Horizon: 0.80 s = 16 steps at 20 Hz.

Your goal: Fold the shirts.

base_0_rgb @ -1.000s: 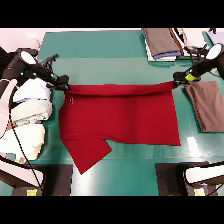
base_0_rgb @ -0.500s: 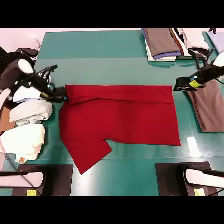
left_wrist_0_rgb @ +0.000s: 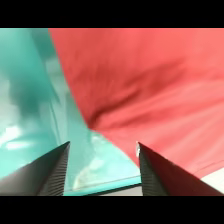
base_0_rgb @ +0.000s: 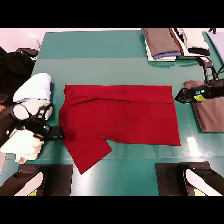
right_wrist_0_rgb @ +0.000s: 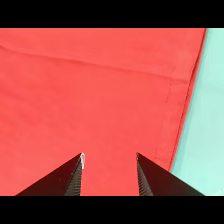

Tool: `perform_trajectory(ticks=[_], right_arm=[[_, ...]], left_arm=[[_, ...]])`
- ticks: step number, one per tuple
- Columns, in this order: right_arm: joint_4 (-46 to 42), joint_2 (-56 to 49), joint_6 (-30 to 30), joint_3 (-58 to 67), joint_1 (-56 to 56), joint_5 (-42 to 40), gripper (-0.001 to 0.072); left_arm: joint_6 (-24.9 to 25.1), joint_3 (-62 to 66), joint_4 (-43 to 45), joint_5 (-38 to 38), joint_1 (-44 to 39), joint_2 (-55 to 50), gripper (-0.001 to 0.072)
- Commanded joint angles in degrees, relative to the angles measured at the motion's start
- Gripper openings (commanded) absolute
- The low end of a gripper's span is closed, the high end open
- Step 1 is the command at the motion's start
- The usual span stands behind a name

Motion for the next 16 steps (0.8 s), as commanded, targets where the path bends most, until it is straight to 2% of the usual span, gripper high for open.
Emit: perform_trajectory(ticks=[1,4,6,7,8,9,10,14,16], right_arm=[[1.05,2.8,0.04,-1.18,0.15,-1.09,0.0389],[1.07,2.75,0.07,-1.09,0.15,-0.9,0.0389],[1.03,2.78,0.07,-1.11,0.13,-0.17,0.0389],[1.03,2.78,0.07,-1.11,-0.11,0.13,0.0389],[1.03,2.78,0.07,-1.14,-0.59,1.01,0.0389],[0.98,2.78,0.02,-1.16,-1.64,2.75,0.0389],[0.96,2.84,-0.04,-1.42,-3.02,4.44,0.0389],[0.26,6.58,-1.2,-11.41,-13.9,7.85,0.0388],[-0.07,7.63,-4.74,-18.45,-21.66,10.12,0.0396]], left_arm=[[-0.57,-6.86,-5.53,3.69,0.02,2.73,0.0499],[2.38,-8.35,-14.73,8.92,0.02,2.73,0.0498],[3.19,-8.57,-17.4,8.63,0.02,2.73,0.0496],[3.21,-8.57,-17.49,8.46,0.02,2.73,0.0458],[4.26,-8.55,-17.49,7.91,0.02,2.75,0.0234],[5.25,-8.44,-17.53,7.06,0.02,2.75,0.0107],[5.79,-8.22,-17.55,6.12,0.02,2.8,0.0024],[7.13,-4.72,-16.17,3.45,0.02,2.93,0.0023],[7.74,-3.74,-16.13,3.54,0.02,2.93,0.0023]])
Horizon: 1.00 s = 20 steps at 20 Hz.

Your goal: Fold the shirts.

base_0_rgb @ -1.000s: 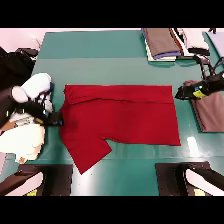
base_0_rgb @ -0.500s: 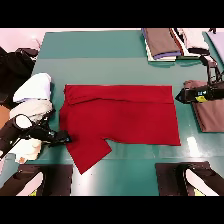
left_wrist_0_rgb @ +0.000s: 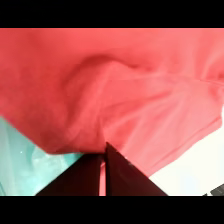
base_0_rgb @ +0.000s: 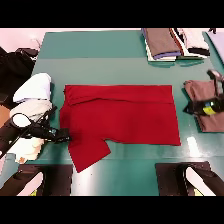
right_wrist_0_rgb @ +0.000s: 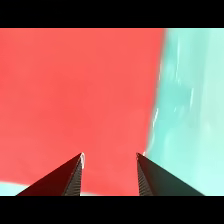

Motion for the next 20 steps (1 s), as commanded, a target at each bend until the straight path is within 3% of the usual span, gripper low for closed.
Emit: perform_trajectory(ticks=[1,2,5,7,11,13,14,15,17,18,20], right_arm=[[-1.4,1.44,-3.5,-10.88,-12.44,4.35,0.0513],[-1.44,0.68,-3.5,-13.73,-15.72,4.5,0.0558],[1.86,-4.04,-4.66,-19.91,-20.02,3.06,0.0551],[5.22,-6.86,-5.27,-21.86,-18.82,0.11,0.0459],[9.55,-10.1,-5.25,-21.2,-11.23,-3.06,0.042],[9.4,-10.58,-5.27,-19.98,-6.21,-2.58,0.0244],[9.09,-9.81,-5.25,-19.5,-3.8,-2.54,0.023],[8.7,-8.61,-5.27,-19.04,-1.95,-2.36,0.0162],[6.19,-4.63,-5.18,-18.38,0.42,-0.42,0.0099],[4.37,-2.01,-5.09,-18.38,0.87,1.68,0.002],[1.44,3.08,-4.81,-18.38,0.79,6.14,0.002]], left_arm=[[1.51,1.75,0.17,-0.79,0.0,0.04,0.0023],[1.84,1.97,0.17,-0.59,0.0,0.04,0.0024],[2.23,2.01,0.13,-0.11,0.0,0.04,0.0024],[2.27,2.01,0.11,0.07,0.0,0.04,0.0024],[2.84,2.23,0.13,-0.85,0.0,0.04,0.0024],[3.13,3.76,0.17,-3.23,0.0,0.04,0.0023],[3.1,4.63,0.26,-4.39,0.0,0.07,0.0022],[3.1,5.29,0.68,-5.66,0.0,0.07,0.0022],[2.36,5.4,2.82,-7.37,0.0,3.02,0.0021],[0.72,5.4,4.42,-8.04,0.0,5.46,0.0022],[-2.36,5.42,5.84,-11.65,0.0,11.82,0.0022]])
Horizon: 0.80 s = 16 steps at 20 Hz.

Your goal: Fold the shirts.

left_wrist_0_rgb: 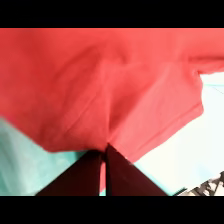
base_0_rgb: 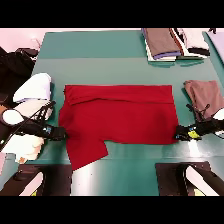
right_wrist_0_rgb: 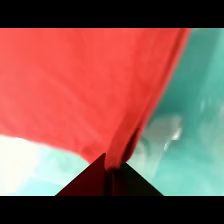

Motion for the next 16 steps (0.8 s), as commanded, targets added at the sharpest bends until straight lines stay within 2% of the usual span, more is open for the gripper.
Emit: perform_trajectory(ticks=[1,4,7,14,16], right_arm=[[-5.53,8.13,0.42,0.33,1.86,6.67,0.0019],[-7.52,14.67,1.38,0.5,1.86,6.99,0.0018],[-7.45,15.28,1.46,4.94,1.86,4.42,0.0018],[-4.11,-5.4,1.42,22.14,1.97,-3.43,0.0018],[-2.71,-11.89,1.42,27.04,2.64,-5.31,0.0018]], left_arm=[[-4.79,0.42,2.49,-6.97,0.0,8.81,0.0022],[-6.08,0.94,2.58,-10.12,0.0,13.94,0.0022],[-5.99,3.8,3.19,-3.5,0.0,12.26,0.0022],[-2.51,14.6,5.44,18.29,0.0,-7.89,0.0023],[-2.49,18.51,5.38,21.81,0.0,-15.15,0.0023]])
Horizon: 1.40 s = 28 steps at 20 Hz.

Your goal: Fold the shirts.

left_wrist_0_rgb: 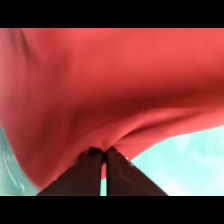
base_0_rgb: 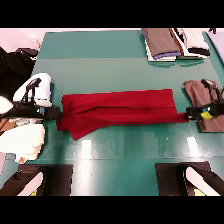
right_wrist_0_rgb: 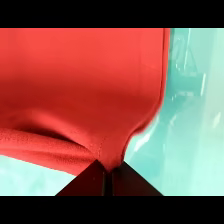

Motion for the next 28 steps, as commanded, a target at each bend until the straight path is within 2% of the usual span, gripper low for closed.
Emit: perform_trajectory(ticks=[1,6,10,11,12,13,16,17,18,21,23,25,28], right_arm=[[2.49,-11.45,0.0,9.07,1.36,-4.33,0.0017],[2.64,-24.37,0.07,20.13,7.63,-5.38,0.0019],[2.69,-31.3,0.07,27.71,10.03,-5.86,0.0022],[2.97,-32.3,0.02,29.16,10.01,-5.62,0.0053],[4.28,-32.83,-0.11,30.1,9.62,-5.27,0.0261],[6.75,-32.89,-1.05,30.36,8.72,-4.87,0.0367],[11.61,-32.83,-4.68,30.29,3.87,-0.98,0.0425],[11.58,-32.89,-4.7,30.29,1.62,0.79,0.0521],[11.58,-32.89,-4.74,30.25,-0.83,2.36,0.0533],[15.17,-32.89,-6.25,25.59,-8.83,3.21,0.0532],[19.19,-33.42,-8.24,19.28,-12.79,0.87,0.0524],[22.23,-35.12,-10.25,14.86,-14.03,-0.94,0.0501],[25.33,-38.66,-11.63,13.25,-11.72,-2.67,0.05]], left_arm=[[0.94,6.54,0.76,9.31,0.07,-11.91,0.0024],[2.51,12.35,-0.46,14.23,0.07,-23.43,0.0025],[5.73,13.29,-5.2,19.67,0.07,-25.53,0.0026],[5.73,13.79,-5.44,19.47,0.07,-25.53,0.0066],[5.2,14.49,-5.44,18.97,0.07,-25.49,0.0295],[4.7,15.45,-5.42,17.73,0.07,-25.49,0.0337],[5.42,19.61,-5.01,11.3,0.04,-25.49,0.0334],[5.44,20.5,-5.05,9.77,0.07,-25.49,0.0221],[5.84,21.0,-5.14,8.57,0.04,-25.49,0.0028],[5.16,20.81,-5.62,7.87,-0.46,-25.51,0.0025],[5.18,20.68,-5.62,8.0,-3.26,-25.55,0.0024],[4.33,20.7,-5.57,10.34,-7.48,-25.55,0.0024],[0.55,20.7,-5.4,14.91,-12.83,-25.55,0.0024]])
